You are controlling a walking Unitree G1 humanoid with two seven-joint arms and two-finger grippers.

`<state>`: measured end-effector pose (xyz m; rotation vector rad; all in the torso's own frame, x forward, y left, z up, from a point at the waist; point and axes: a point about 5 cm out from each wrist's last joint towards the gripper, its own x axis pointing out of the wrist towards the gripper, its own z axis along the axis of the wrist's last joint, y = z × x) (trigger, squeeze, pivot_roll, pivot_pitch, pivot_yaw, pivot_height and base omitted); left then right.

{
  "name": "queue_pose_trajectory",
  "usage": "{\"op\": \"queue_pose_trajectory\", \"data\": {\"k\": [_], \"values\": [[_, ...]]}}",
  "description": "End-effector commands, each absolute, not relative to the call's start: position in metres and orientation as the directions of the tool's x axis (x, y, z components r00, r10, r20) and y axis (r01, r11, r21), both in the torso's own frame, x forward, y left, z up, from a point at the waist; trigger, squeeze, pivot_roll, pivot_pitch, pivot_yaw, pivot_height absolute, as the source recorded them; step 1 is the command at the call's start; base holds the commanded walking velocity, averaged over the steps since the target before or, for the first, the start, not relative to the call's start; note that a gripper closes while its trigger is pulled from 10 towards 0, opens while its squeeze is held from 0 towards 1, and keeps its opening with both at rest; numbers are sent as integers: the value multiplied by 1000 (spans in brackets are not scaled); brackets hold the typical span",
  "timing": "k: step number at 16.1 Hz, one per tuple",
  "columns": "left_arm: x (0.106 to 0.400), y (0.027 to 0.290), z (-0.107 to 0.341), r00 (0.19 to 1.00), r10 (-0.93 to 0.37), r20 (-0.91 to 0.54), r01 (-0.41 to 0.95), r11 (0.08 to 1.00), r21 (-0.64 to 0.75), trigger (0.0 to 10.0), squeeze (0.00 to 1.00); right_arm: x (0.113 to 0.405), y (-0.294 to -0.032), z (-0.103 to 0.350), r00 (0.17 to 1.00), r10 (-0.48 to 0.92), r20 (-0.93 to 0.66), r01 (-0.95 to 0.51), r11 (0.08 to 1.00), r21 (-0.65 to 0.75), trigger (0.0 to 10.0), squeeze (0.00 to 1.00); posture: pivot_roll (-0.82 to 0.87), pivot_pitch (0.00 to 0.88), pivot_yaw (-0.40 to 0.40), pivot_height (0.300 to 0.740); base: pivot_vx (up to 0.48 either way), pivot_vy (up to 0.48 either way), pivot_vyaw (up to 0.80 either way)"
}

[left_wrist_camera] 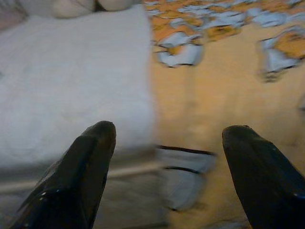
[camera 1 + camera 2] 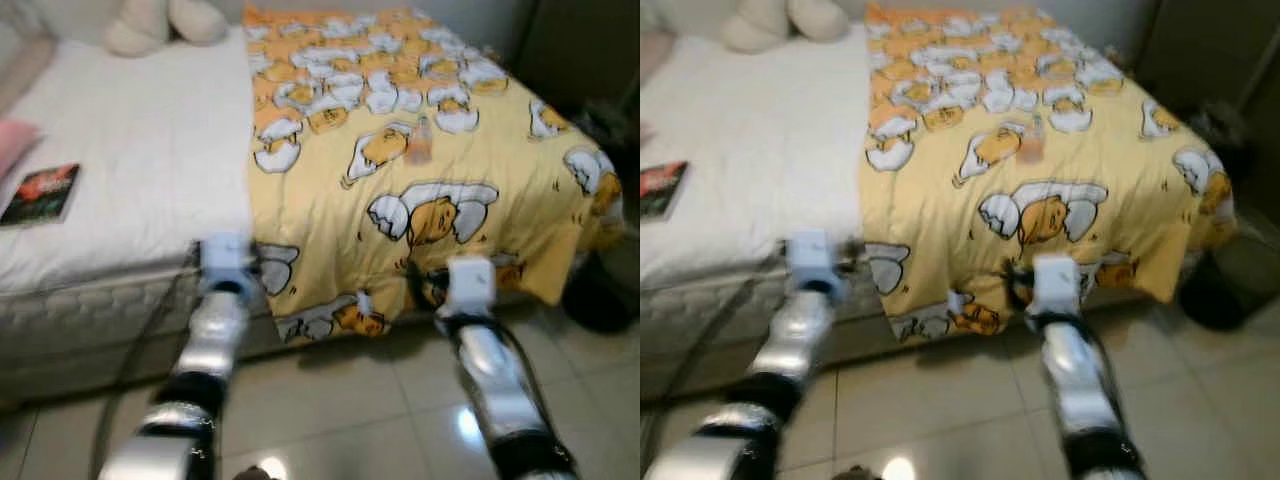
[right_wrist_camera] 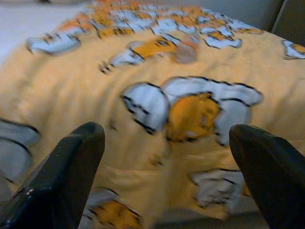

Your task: Clean up the room

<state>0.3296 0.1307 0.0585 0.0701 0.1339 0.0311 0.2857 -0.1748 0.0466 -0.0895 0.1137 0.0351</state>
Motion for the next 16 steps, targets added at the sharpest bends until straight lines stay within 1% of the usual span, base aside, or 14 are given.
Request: {"op": "queue_pose_trajectory", "data": {"k": [1, 3, 4, 6, 7, 8, 9, 10, 13, 14, 16], "values": [[332, 140, 63, 992, 52, -115, -41, 994, 100, 10000, 0, 290, -170, 54, 995, 52, -81, -59, 994, -88, 10000, 1000, -54, 0, 43, 740, 251, -405, 513], [330, 140, 62, 993, 38, -108, -27, 994, 103, 10000, 0, 287, -173, 52, 995, 46, -89, -54, 994, -94, 10000, 1000, -55, 0, 39, 740, 257, -401, 513], [328, 140, 66, 998, 28, -52, -23, 996, 90, 10000, 0, 285, -176, 51, 996, 42, -84, -50, 994, -98, 10000, 1000, -57, 0, 38, 740, 255, -405, 513], [322, 141, 70, 1000, -3, -5, 4, 996, 94, 10000, 0, 278, -181, 60, 999, 36, -14, -38, 991, -127, 10000, 1000, -68, 0, 36, 740, 0, 0, 513], [312, 148, 83, 995, -23, 94, 16, 998, 68, 10000, 0, 271, -187, 68, 999, 31, 43, -25, 990, -137, 10000, 1000, -74, 0, 30, 740, 375, 0, 0], [308, 150, 86, 993, -20, 113, 13, 998, 68, 10000, 0, 268, -189, 70, 998, 30, 51, -22, 990, -143, 10000, 1000, -70, 0, 27, 740, 458, 0, 0], [306, 151, 88, 994, -12, 113, 8, 999, 43, 10000, 0, 265, -190, 68, 999, 29, 38, -24, 991, -133, 10000, 945, -70, 0, 25, 740, 458, 0, 0], [310, 143, 90, 994, -18, 105, 16, 1000, 24, 10000, 0, 264, -189, 62, 1000, 27, 2, -26, 993, -113, 10000, 0, -70, 0, 25, 740, 465, 0, 0], [322, 128, 96, 993, -55, 106, 53, 998, 26, 10000, 0, 275, -181, 65, 1000, 27, 1, -27, 993, -117, 10000, 0, -76, 0, 36, 740, 463, 0, 0], [320, 125, 98, 991, -79, 112, 75, 997, 35, 10000, 0, 275, -179, 64, 1000, 30, -7, -31, 994, -108, 10000, 0, -76, 0, 39, 740, 461, 0, 0], [320, 125, 98, 991, -79, 112, 75, 997, 35, 10000, 0, 275, -179, 64, 1000, 30, -7, -31, 994, -108, 10000, 0, -76, 0, 39, 740, 461, 0, 0]]}}
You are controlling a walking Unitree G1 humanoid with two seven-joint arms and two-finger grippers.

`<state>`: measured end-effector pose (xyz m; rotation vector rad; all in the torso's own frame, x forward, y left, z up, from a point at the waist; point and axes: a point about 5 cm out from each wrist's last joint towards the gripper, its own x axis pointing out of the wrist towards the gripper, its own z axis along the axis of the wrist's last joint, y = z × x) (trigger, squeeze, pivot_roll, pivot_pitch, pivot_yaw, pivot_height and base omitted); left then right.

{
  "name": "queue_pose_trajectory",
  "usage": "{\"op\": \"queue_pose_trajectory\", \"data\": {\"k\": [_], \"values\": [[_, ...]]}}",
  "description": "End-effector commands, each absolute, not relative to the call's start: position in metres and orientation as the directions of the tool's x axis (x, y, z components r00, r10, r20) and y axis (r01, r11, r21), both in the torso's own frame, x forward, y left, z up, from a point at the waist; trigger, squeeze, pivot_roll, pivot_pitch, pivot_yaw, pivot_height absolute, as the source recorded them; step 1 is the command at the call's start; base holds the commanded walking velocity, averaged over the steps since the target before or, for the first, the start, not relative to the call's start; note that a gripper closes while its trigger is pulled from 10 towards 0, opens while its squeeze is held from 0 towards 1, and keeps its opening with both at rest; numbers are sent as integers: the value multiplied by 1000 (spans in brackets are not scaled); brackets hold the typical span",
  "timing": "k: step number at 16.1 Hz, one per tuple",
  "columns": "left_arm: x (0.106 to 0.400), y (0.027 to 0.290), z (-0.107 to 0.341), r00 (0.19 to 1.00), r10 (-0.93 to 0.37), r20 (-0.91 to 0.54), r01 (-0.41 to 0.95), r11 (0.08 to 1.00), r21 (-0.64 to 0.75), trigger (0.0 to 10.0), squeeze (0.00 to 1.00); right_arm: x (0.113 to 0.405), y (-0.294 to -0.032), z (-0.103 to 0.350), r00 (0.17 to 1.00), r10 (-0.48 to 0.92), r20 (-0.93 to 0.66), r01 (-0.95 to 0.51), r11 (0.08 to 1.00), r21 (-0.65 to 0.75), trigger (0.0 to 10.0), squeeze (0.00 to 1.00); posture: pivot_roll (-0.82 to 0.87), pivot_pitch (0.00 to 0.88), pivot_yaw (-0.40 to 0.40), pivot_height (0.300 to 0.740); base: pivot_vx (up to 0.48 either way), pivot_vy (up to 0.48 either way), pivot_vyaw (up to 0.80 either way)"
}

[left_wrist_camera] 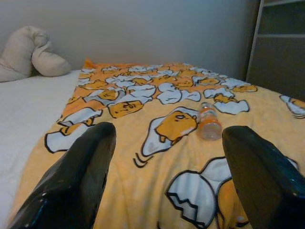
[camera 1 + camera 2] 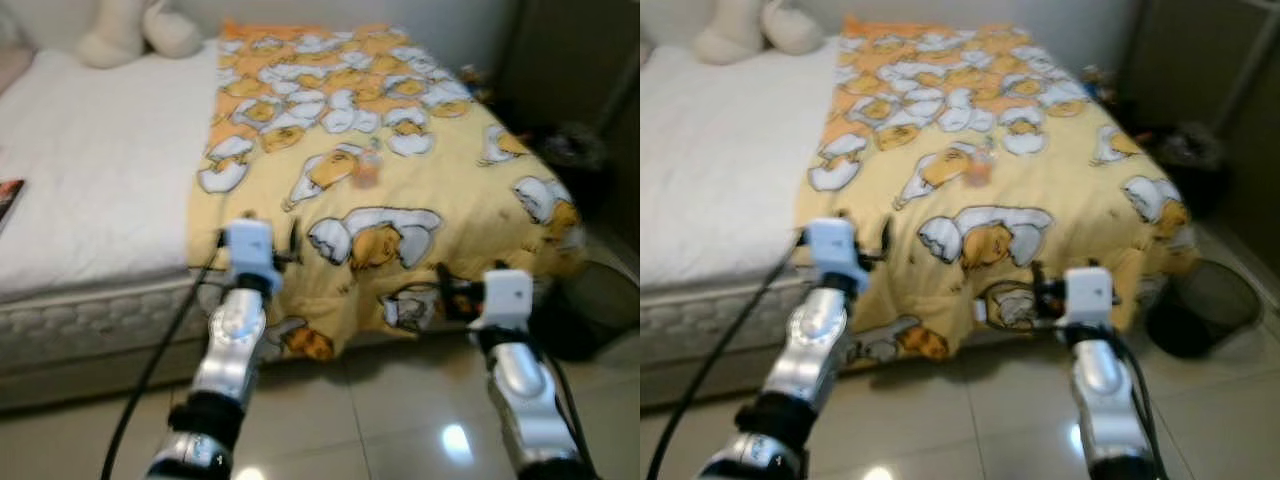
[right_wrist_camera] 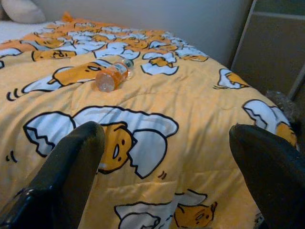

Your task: Clean up the room

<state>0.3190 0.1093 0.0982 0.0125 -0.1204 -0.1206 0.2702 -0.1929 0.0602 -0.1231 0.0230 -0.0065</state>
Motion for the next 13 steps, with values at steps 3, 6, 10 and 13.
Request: {"op": "queue_pose_trajectory", "data": {"k": [3, 6, 10, 13], "values": [[320, 125, 98, 991, -79, 112, 75, 997, 35, 10000, 0, 275, -179, 64, 1000, 30, -7, -31, 994, -108, 10000, 0, -76, 0, 39, 740, 461, 0, 0], [320, 125, 98, 991, -79, 112, 75, 997, 35, 10000, 0, 275, -179, 64, 1000, 30, -7, -31, 994, -108, 10000, 0, -76, 0, 39, 740, 461, 0, 0], [320, 125, 98, 991, -79, 112, 75, 997, 35, 10000, 0, 275, -179, 64, 1000, 30, -7, -31, 994, -108, 10000, 0, -76, 0, 39, 740, 461, 0, 0], [320, 125, 98, 991, -79, 112, 75, 997, 35, 10000, 0, 275, -179, 64, 1000, 30, -7, -31, 994, -108, 10000, 0, -76, 0, 39, 740, 461, 0, 0]]}}
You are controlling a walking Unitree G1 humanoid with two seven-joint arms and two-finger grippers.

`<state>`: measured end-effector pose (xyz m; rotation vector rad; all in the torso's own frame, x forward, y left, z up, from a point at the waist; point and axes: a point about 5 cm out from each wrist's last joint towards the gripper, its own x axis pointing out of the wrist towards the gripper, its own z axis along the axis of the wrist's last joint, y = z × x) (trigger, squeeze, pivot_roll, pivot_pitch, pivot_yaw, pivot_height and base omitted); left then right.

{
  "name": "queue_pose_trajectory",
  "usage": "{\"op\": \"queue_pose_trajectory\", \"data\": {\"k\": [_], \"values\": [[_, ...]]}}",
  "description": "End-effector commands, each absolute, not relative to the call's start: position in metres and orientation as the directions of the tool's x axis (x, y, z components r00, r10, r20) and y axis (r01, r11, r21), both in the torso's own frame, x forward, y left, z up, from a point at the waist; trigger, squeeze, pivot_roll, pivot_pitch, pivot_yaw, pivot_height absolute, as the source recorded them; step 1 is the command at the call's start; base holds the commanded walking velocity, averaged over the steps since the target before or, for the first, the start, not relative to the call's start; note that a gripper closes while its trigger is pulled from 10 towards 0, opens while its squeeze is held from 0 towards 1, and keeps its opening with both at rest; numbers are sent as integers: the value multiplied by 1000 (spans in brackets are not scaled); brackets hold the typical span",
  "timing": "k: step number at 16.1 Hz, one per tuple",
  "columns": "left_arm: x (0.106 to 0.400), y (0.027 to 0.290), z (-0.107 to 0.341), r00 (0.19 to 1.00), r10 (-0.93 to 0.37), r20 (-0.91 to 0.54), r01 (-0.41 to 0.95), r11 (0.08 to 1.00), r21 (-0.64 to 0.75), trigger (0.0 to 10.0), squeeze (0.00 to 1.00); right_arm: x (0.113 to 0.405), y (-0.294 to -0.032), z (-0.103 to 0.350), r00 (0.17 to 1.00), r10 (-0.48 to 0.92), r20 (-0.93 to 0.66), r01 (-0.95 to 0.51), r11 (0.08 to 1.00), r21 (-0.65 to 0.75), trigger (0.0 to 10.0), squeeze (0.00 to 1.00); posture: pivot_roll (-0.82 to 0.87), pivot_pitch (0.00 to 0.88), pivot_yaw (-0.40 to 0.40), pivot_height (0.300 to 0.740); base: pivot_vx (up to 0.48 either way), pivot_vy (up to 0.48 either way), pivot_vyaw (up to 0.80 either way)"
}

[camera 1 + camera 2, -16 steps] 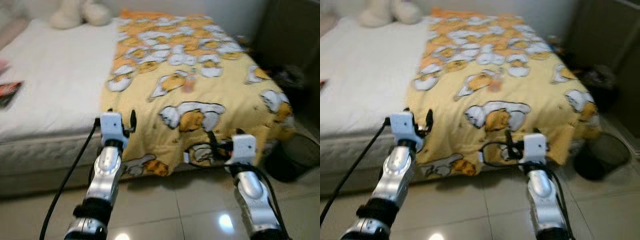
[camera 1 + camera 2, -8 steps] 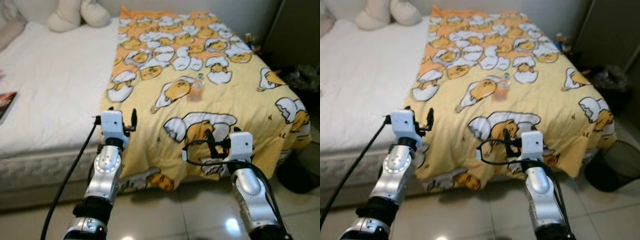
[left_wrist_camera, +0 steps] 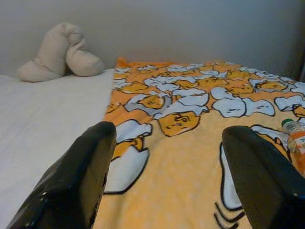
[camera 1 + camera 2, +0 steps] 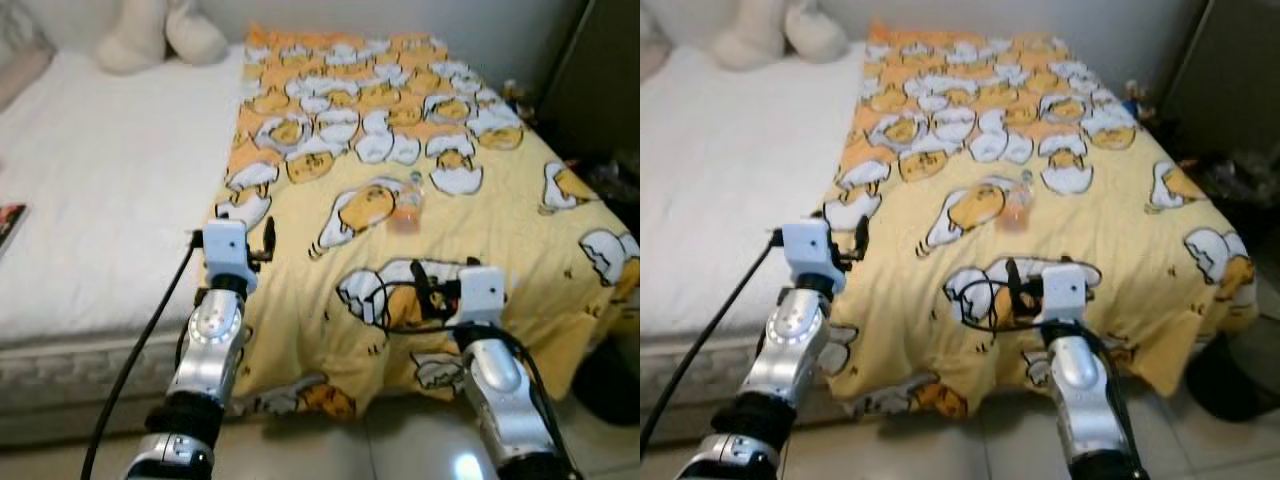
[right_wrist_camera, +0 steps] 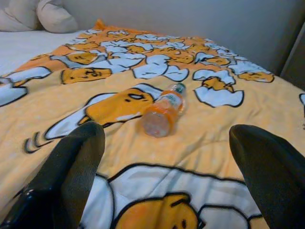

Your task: Clean up the room

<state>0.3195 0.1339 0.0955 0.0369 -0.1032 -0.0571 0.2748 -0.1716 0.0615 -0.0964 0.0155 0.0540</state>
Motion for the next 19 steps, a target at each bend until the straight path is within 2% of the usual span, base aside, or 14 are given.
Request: {"op": "queue_pose_trajectory", "data": {"k": [1, 17, 19], "values": [[320, 125, 98, 991, -79, 112, 75, 997, 35, 10000, 0, 275, -179, 64, 1000, 30, -7, -31, 994, -108, 10000, 0, -76, 0, 39, 740, 461, 0, 0], [320, 125, 98, 991, -79, 112, 75, 997, 35, 10000, 0, 275, -179, 64, 1000, 30, -7, -31, 994, -108, 10000, 0, -76, 0, 39, 740, 461, 0, 0], [316, 123, 69, 996, -71, -50, 73, 996, 40, 10000, 0, 285, -176, 63, 996, 77, -51, -81, 992, -96, 10000, 0, -77, 0, 40, 740, 0, -480, 0]]}}
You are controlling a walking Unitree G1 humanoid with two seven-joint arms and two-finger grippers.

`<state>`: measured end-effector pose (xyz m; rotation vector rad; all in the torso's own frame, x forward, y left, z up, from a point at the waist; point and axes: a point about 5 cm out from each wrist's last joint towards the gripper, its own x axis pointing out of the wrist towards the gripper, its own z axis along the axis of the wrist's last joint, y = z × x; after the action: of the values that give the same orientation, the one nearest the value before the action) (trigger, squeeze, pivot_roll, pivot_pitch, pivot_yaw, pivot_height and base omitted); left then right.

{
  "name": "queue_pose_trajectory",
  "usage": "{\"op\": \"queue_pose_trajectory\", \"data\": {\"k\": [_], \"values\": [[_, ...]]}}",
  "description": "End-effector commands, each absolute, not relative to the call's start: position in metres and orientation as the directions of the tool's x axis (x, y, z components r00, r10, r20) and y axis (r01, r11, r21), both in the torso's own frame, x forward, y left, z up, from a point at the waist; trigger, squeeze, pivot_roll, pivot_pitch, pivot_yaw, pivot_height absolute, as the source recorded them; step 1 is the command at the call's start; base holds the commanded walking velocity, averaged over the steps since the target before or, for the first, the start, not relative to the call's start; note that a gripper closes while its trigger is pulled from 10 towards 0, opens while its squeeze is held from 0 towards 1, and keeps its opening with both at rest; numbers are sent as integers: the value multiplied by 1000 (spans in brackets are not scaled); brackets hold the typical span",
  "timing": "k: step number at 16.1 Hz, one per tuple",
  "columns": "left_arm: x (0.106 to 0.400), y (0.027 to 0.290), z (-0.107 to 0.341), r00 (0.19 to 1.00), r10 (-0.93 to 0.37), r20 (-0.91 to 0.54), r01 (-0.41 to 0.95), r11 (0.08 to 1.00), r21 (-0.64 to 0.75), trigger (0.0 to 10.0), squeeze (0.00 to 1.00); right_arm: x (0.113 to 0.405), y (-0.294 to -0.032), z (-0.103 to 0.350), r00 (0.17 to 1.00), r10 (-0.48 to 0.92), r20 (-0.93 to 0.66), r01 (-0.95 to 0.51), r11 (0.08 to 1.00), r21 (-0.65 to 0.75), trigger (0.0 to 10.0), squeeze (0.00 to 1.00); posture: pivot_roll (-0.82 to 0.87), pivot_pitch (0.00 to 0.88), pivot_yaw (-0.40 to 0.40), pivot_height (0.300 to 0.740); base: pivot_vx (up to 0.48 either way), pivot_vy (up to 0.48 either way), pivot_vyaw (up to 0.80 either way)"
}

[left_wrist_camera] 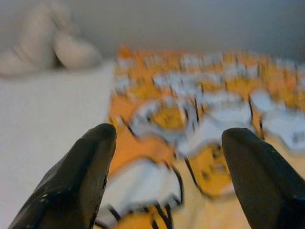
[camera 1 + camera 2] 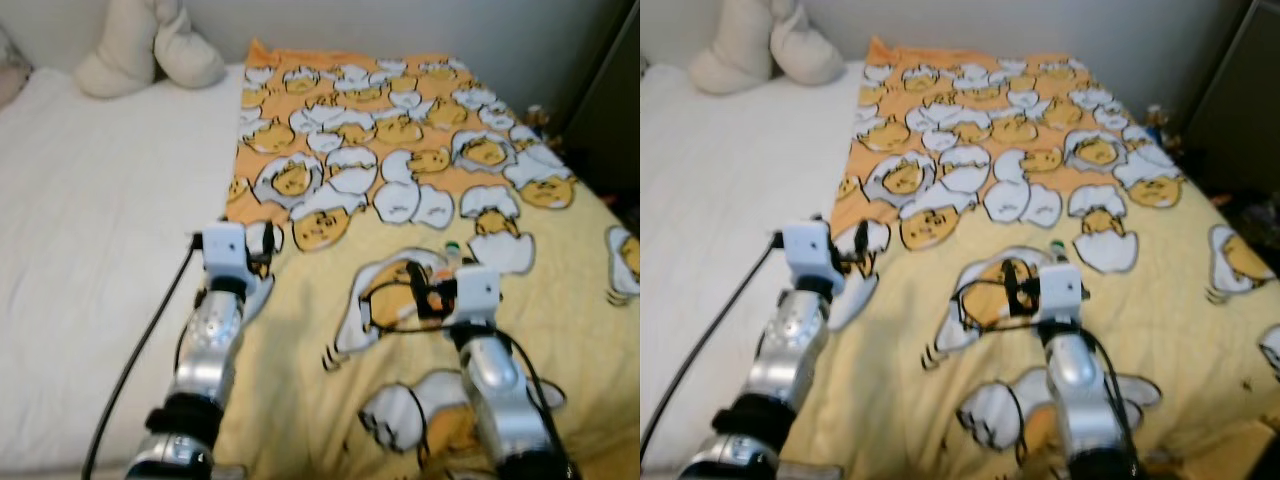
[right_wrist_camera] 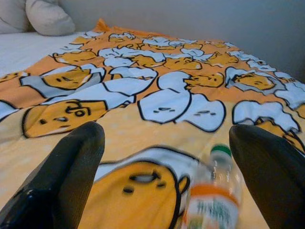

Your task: Clean up the room

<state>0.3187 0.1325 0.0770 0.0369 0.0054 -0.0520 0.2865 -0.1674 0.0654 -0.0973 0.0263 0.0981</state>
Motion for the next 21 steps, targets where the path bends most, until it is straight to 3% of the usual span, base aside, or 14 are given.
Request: {"op": "queue_pose_trajectory", "data": {"k": [1, 7, 18, 21], "values": [[316, 125, 65, 996, -57, -72, 58, 998, 13, 10000, 0, 286, -175, 62, 995, 83, -55, -88, 992, -94, 10000, 0, -77, 0, 40, 740, 0, 0, 0], [316, 124, 64, 995, -74, -71, 78, 995, 55, 10000, 0, 285, -175, 59, 994, 89, -70, -95, 991, -91, 10000, 0, -82, 0, 42, 740, 0, 0, 0], [318, 113, 69, 986, -161, -41, 164, 982, 93, 10000, 0, 282, -176, 58, 995, 71, -64, -76, 993, -91, 10000, 0, -104, 0, 57, 740, 0, -460, 0], [321, 111, 68, 986, -154, -61, 157, 986, 46, 10000, 0, 279, -178, 56, 996, 60, -72, -66, 994, -92, 10000, 0, -108, 0, 58, 740, 99, -414, -706]]}}
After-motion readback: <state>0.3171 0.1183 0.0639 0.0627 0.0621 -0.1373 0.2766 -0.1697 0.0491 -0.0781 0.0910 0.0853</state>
